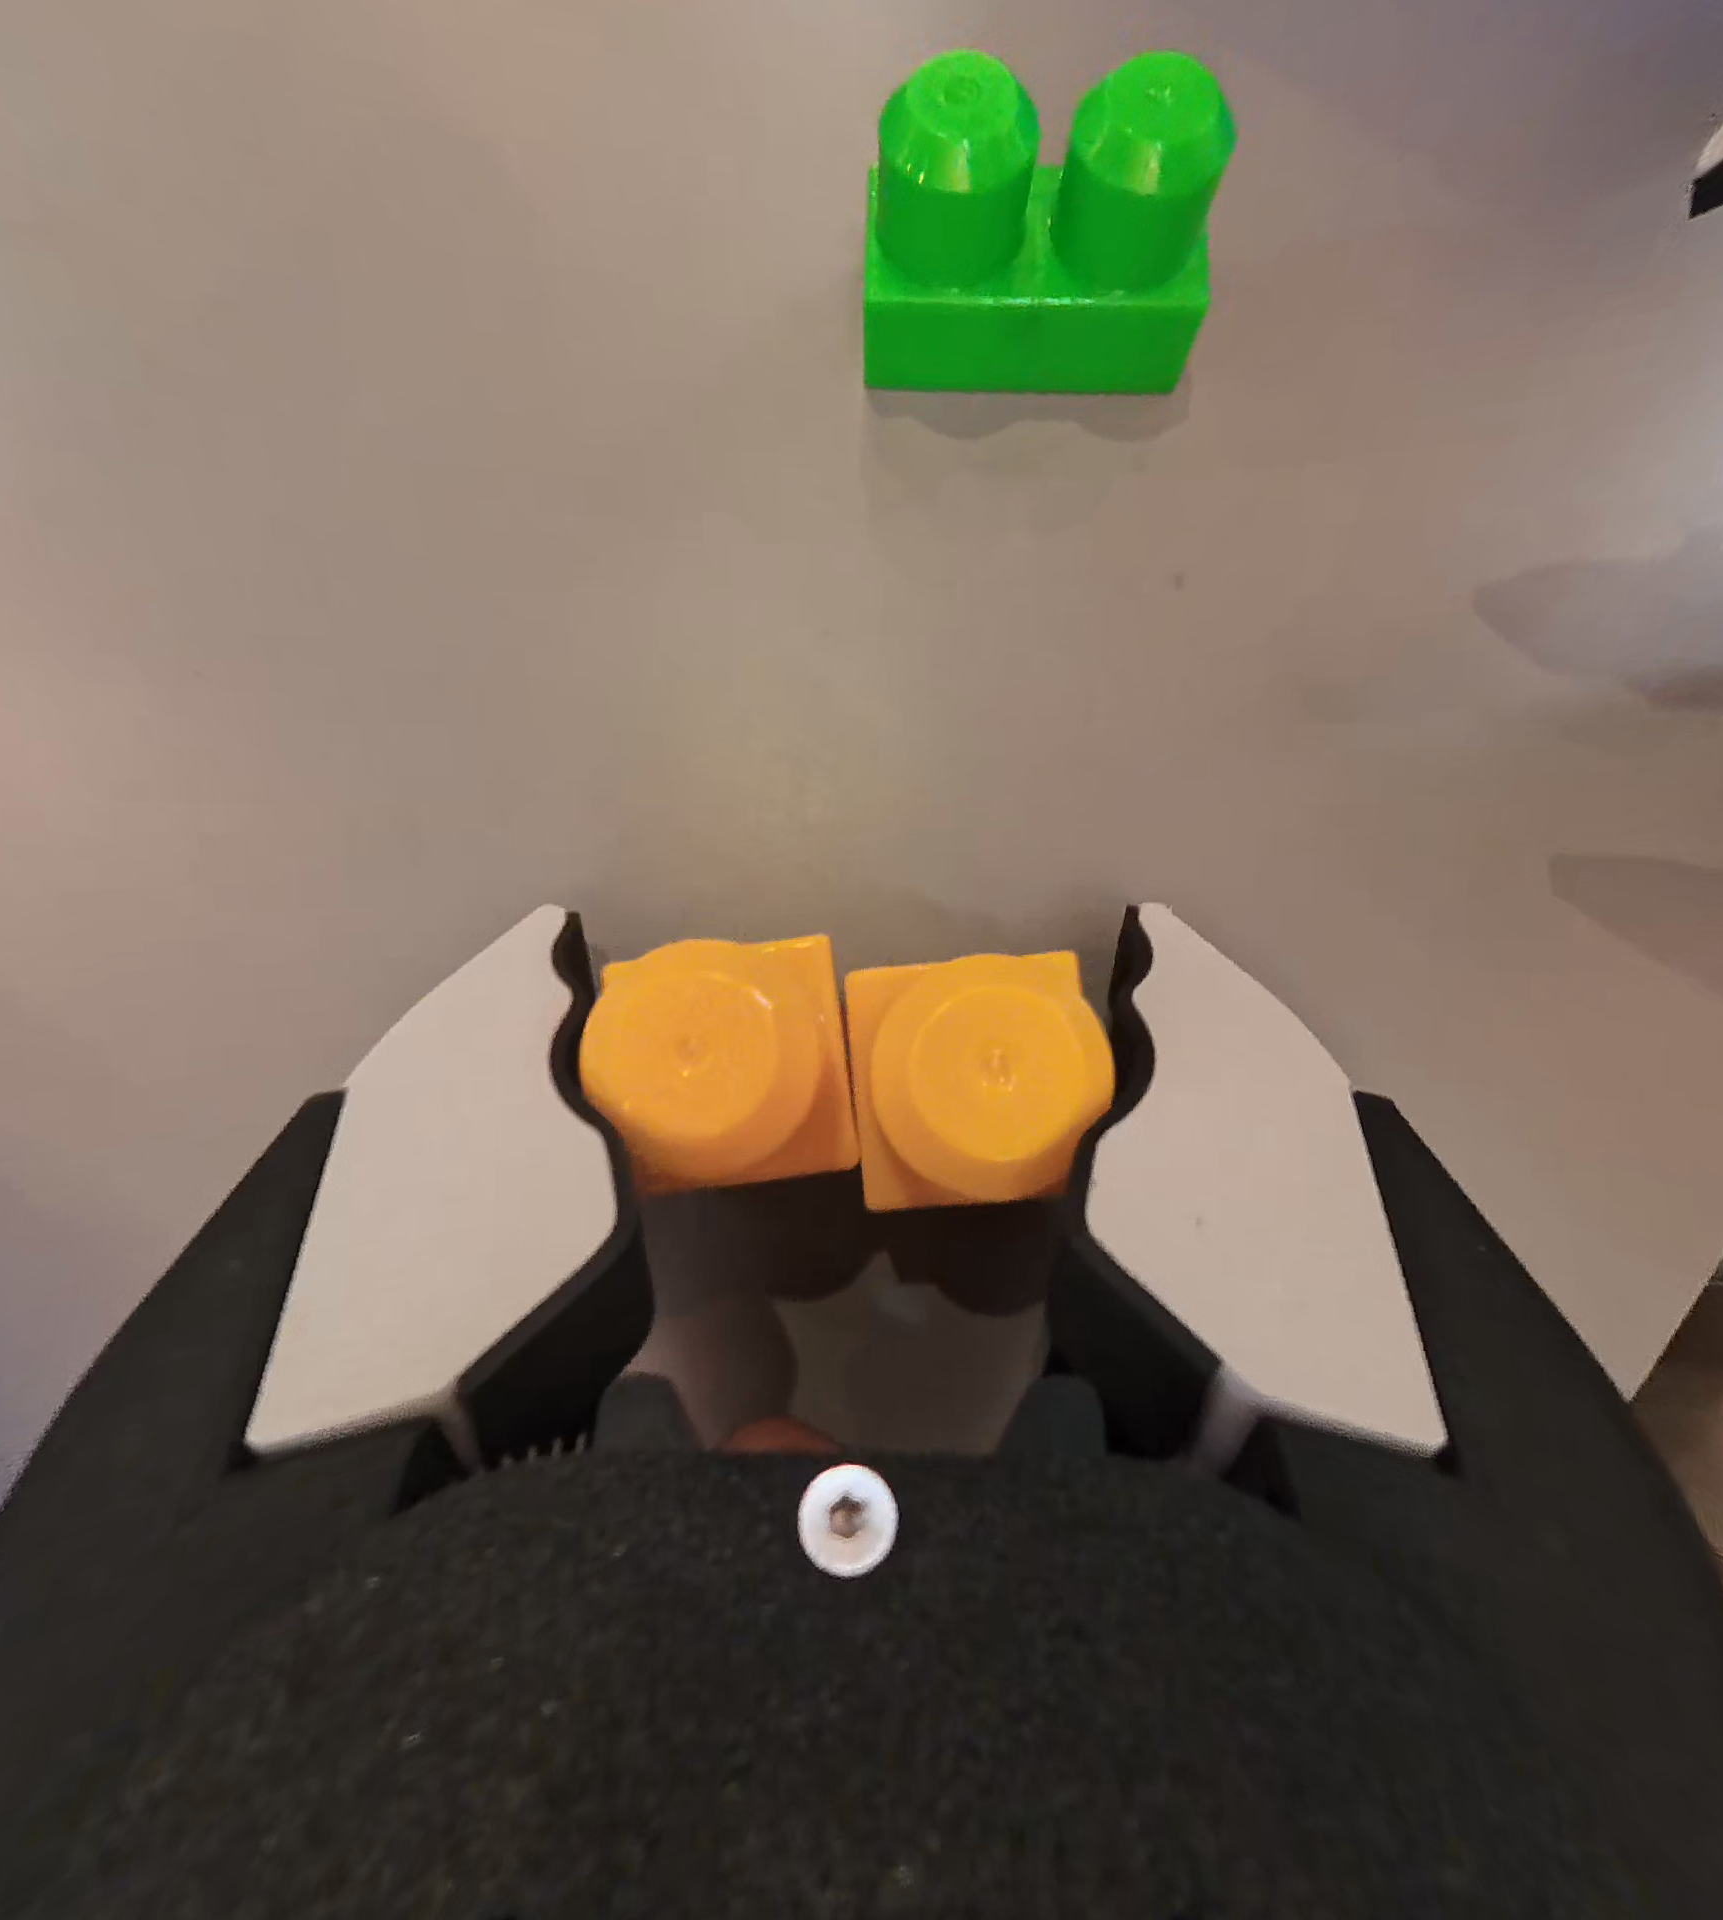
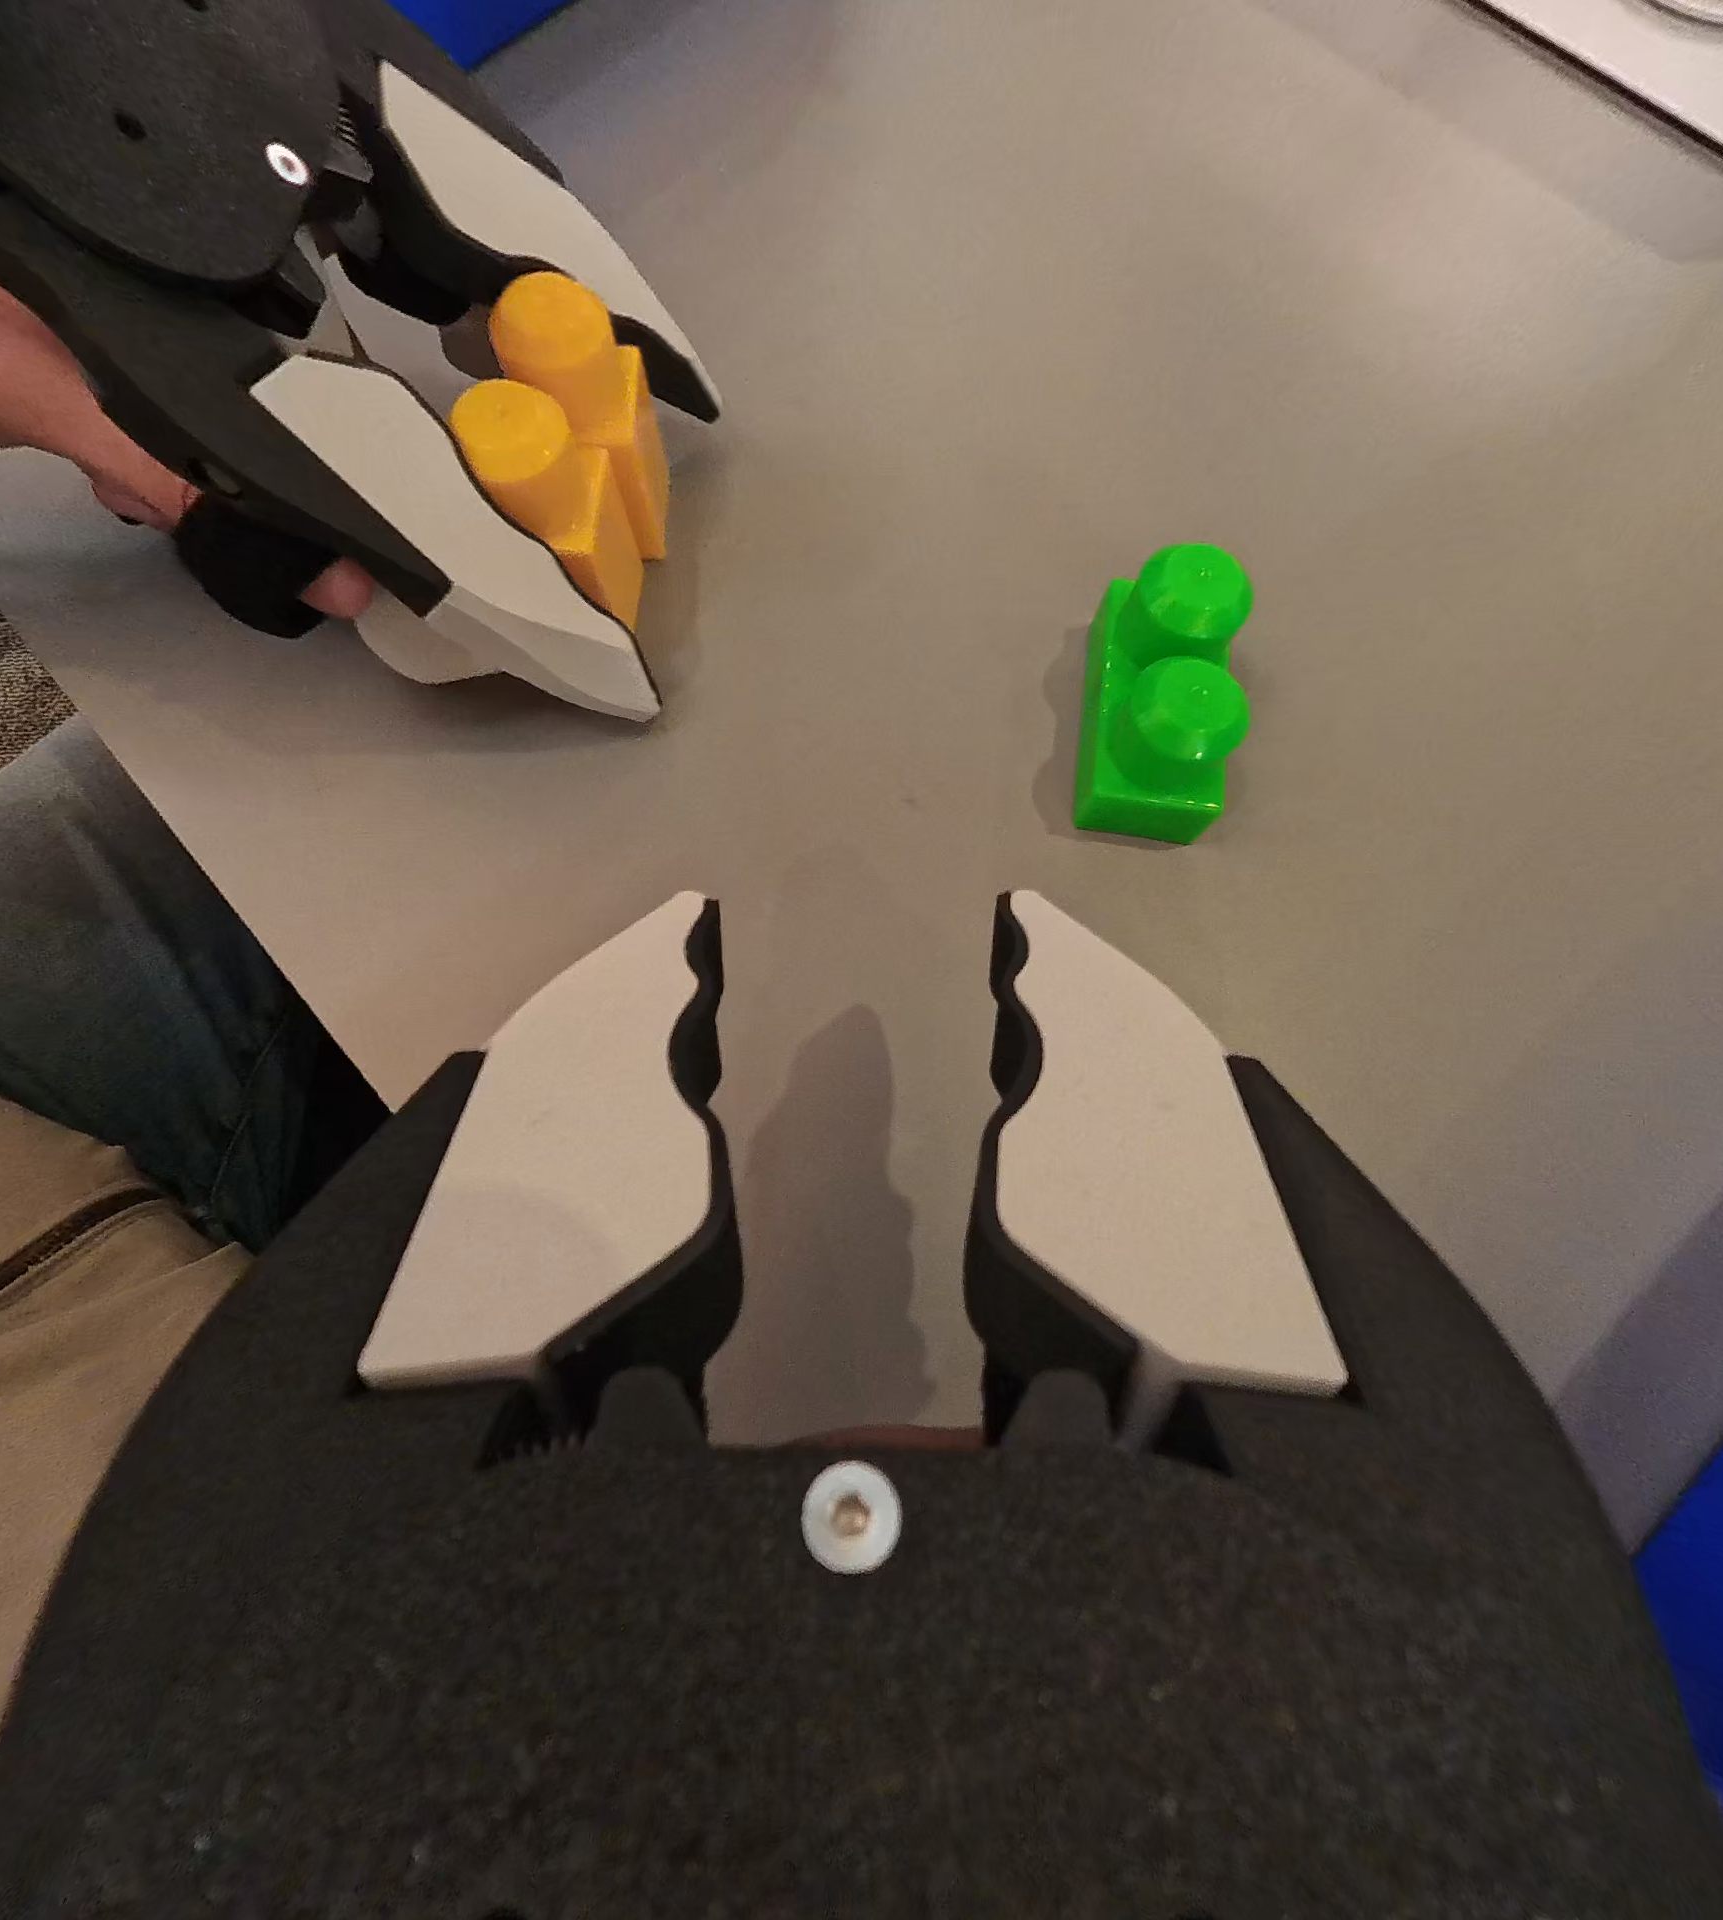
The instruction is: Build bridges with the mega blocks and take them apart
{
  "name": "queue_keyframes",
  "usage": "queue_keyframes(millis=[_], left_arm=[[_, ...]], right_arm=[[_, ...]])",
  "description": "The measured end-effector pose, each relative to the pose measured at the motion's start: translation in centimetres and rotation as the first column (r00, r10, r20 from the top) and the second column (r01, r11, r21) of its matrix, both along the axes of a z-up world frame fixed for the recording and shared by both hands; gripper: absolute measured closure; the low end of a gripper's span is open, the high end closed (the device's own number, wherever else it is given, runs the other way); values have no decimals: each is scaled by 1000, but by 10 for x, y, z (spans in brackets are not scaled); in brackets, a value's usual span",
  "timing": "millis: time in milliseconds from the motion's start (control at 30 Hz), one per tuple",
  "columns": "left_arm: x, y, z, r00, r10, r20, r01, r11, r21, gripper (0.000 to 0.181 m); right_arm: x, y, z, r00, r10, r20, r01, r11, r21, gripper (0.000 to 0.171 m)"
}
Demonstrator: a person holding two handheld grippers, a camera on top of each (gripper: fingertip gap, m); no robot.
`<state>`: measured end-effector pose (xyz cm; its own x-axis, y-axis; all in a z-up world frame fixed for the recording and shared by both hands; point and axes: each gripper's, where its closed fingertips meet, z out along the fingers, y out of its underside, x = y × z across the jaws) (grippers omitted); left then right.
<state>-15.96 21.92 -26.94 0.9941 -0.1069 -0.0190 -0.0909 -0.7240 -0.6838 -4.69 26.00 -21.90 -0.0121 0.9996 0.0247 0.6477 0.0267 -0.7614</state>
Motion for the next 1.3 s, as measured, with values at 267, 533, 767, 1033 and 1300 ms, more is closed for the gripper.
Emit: queue_keyframes(millis=[267,533,767,1033,1300], left_arm=[[2,-3,4,1000,-7,-2,7,1000,11,83],[-6,-12,-2,999,39,6,-39,999,-13,83],[-6,-2,-5,999,32,14,-31,999,-43,85],[-7,-2,-4,999,37,15,-37,999,-33,91],[-6,-2,-4,1000,18,13,-18,999,-34,91]], right_arm=[[1,3,0,1000,-5,0,5,1000,-3,122],[1,1,-3,1000,-1,9,1,1000,-2,122],[2,3,0,1000,-6,4,6,1000,1,122],[3,4,-1,1000,-8,5,8,1000,-2,122],[3,4,-1,1000,-9,6,9,1000,0,122]])
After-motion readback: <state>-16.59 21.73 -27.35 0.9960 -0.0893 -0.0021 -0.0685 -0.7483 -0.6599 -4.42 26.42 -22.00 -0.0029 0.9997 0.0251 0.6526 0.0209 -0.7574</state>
